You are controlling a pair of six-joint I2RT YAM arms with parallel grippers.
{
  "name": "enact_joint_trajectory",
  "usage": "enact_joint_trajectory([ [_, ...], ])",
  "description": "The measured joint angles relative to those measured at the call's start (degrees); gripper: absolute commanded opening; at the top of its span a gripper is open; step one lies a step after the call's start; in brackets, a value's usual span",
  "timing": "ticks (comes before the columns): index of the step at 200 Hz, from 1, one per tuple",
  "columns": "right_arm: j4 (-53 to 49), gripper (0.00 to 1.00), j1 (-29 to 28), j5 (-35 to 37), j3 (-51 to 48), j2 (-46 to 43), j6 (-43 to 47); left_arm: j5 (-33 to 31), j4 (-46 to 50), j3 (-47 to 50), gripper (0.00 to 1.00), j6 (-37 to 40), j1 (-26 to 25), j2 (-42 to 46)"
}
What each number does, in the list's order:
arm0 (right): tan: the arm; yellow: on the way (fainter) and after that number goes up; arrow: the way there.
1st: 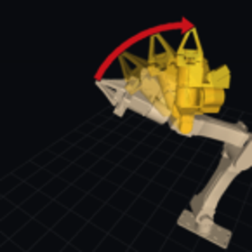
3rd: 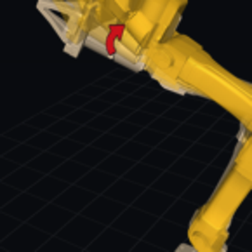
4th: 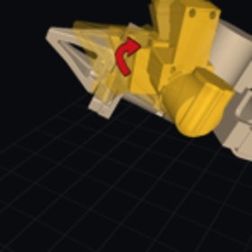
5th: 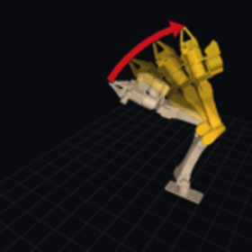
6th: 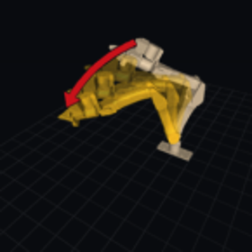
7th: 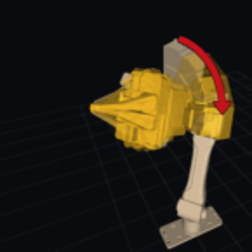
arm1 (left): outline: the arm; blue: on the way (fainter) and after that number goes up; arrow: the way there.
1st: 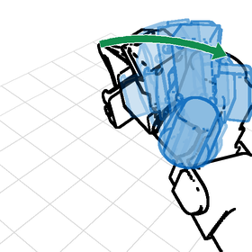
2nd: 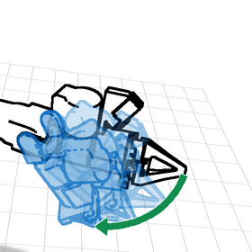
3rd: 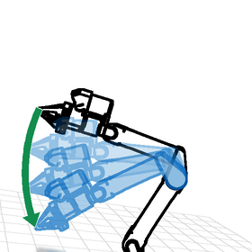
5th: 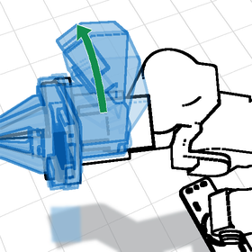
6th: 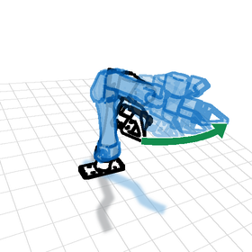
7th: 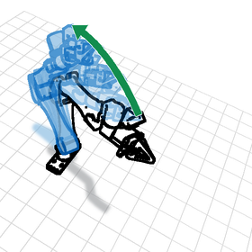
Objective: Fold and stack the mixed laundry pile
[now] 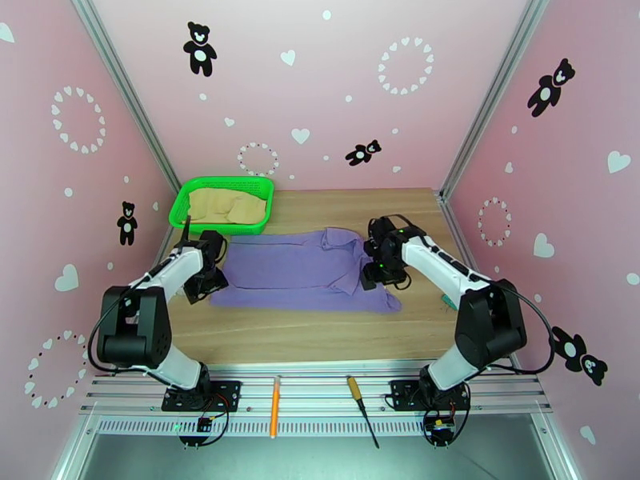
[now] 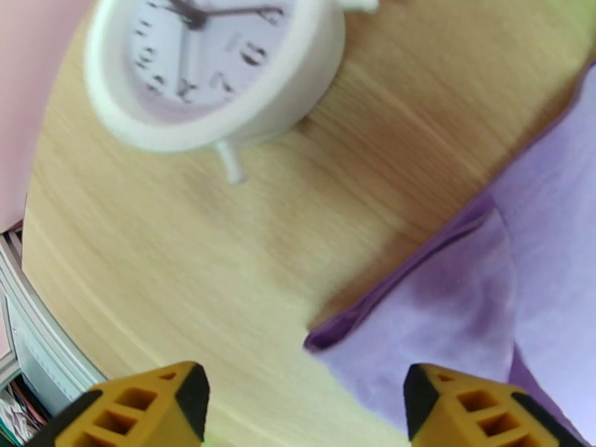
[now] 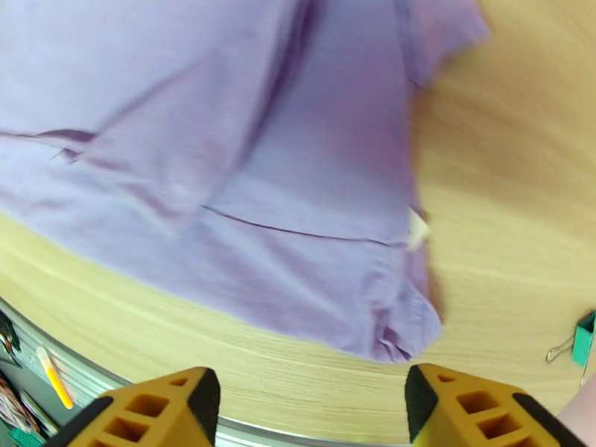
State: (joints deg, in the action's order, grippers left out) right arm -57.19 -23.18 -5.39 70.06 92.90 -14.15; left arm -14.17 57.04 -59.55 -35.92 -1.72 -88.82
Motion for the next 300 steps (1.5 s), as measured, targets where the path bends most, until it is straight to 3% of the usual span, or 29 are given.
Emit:
enact_joint_trajectory([
  [20,2.4,0.37,-3.98,-2.49,0.15,3.78,-0.72,0.68,0.15,-0.57,0.27,-0.55,-1.33,2.43],
  [43,6.16,0.39,-6.71,-4.48,0.15,8.94,-2.4,2.75,-1.22,-0.57,0.15,-1.36,-5.2,2.64],
  [74,8.55,0.42,-8.22,-4.11,1.55,13.07,-4.79,5.73,-5.22,-0.55,0.11,-2.93,-10.86,-0.5],
  [118,10.84,0.28,-8.61,-1.88,3.67,15.93,-6.97,6.91,-8.5,-0.15,0.11,-4.04,-12.0,-5.55],
  [146,11.65,0.16,-8.63,-1.46,3.82,17.79,-8.02,6.93,-9.84,-0.13,0.1,-4.24,-12.0,-6.25],
  [158,11.47,0.0,-8.61,-0.9,4.52,18.18,-8.46,6.95,-10.73,0.11,0.1,-4.28,-12.0,-6.99],
  [191,10.38,0.0,-8.92,1.49,9.25,20.31,-7.96,7.3,-12.72,2.49,0.09,-4.66,-12.0,-9.44],
  [224,4.46,0.0,-9.68,5.07,20.33,23.58,-3.45,7.06,-13.33,2.99,0.08,-4.85,-12.0,-9.11],
  [242,1.62,0.21,-10.01,7.34,26.14,25.53,-0.61,6.88,-13.42,3.08,0.08,-4.85,-12.04,-9.05],
  [257,0.2,0.46,-10.14,9.14,29.29,26.91,2.25,6.73,-13.49,3.1,0.08,-4.85,-12.24,-9.03],
  [275,-0.59,0.56,-10.14,10.67,31.43,28.57,4.02,6.64,-13.49,3.1,0.07,-4.85,-12.28,-9.03],
  [300,-0.7,0.57,-10.12,11.26,31.82,29.42,5.33,6.6,-13.44,3.1,0.07,-4.85,-12.33,-9.03],
])
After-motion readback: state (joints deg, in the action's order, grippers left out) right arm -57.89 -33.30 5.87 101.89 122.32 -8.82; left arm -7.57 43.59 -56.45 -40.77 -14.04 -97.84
